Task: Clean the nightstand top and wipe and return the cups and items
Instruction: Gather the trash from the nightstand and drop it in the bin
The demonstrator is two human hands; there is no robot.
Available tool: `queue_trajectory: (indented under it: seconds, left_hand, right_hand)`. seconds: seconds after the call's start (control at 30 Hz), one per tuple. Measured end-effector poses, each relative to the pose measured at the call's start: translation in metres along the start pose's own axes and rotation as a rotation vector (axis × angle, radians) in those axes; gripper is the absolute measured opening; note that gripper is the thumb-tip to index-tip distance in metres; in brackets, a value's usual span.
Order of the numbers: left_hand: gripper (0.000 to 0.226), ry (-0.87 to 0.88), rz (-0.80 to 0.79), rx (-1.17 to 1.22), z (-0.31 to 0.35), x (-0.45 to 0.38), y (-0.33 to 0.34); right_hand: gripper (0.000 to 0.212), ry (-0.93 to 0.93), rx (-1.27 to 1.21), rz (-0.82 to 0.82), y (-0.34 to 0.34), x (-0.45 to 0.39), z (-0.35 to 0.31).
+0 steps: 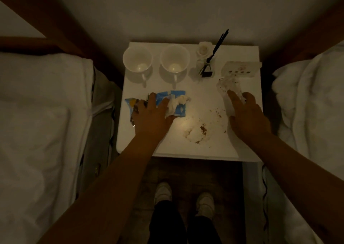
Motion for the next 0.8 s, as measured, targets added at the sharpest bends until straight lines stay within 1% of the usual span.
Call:
queue_trajectory:
  seconds: [0.13, 0.23, 0.33, 0.43, 0.5, 0.6, 0.7, 0.8]
  left_hand:
    - [0.046, 0.014, 0.013, 0.138, 0.0, 0.001, -0.002]
    - [0.036, 0.035, 0.011, 0.22, 0.0, -0.001, -0.004]
    - [0.04, 0.05, -0.021, 0.305, -0.002, 0.002, -0.007]
    - [0.044, 0.016, -0.021, 0.465, -0.005, 0.011, -0.023]
    - [0.046, 0.021, -0.005, 0.492, -0.007, 0.02, -0.036]
    - [0.052, -0.019, 0.003, 0.512, -0.012, 0.043, -0.071]
    - [0.04, 0.005, 0.068, 0.456, -0.017, 0.075, -0.106]
    - [0.039, -0.083, 0.112, 0.473, -0.023, 0.112, -0.142]
  right_hand:
    - [0.074, 0.014, -0.029, -0.011, 0.003, 0.003, -0.001]
    - [0.076, 0.019, -0.056, 0.014, 0.002, 0.01, -0.002]
    - [0.077, 0.017, -0.067, 0.021, -0.005, 0.027, -0.002]
    - [0.078, -0.006, -0.08, 0.013, -0.016, 0.053, -0.007]
    - [0.078, -0.012, -0.091, -0.003, -0.023, 0.07, -0.014]
    - [0.079, -0.06, -0.106, -0.044, -0.044, 0.106, -0.034]
    - [0.08, -0.107, -0.103, -0.084, -0.068, 0.139, -0.055]
    - [0.081, -0.156, -0.093, -0.094, -0.09, 0.165, -0.077]
Point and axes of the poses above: each hand's wrist, its own x-axis away from the middle knuckle, its own y-axis out of the palm, z = x × y, the point moved 1 cm from there along -x, towards the middle knuckle, and after that the axes turned 13 degrees about y, right-handed, at the moved point
